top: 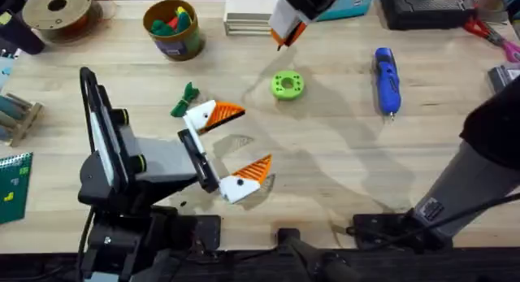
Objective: Pick up the gripper from the table and insert it into the empty holder that is missing its gripper. Then pick up a screw, insert it into the mounting hole, and use the screwdriver to tighten it. Finally, clean up the table by picking up the vegetable and placing it into the bucket.
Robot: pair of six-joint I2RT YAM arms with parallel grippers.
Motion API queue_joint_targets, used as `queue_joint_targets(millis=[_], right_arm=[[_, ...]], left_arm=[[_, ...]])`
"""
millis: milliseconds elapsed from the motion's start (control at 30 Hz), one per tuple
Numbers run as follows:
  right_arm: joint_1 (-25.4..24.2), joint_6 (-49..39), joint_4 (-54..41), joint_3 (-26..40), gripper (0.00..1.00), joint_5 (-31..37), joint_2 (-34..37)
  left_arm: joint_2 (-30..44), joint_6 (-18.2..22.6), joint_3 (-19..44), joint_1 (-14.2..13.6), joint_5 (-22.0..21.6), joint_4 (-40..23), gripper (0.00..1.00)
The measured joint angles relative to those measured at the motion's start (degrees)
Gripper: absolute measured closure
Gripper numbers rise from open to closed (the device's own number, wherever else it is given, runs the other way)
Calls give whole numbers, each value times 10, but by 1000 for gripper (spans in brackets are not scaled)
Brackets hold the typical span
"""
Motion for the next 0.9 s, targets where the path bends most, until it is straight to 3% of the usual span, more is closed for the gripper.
queue_joint_targets(millis=[400, 900], right_arm=[[36, -2, -2, 31, 997, -23, 0], [121, 10, -6, 56, 997, -26, 0]], left_arm=[[0, 0, 0, 0, 0, 0, 6], [0, 0, 0, 0, 0, 0, 6]])
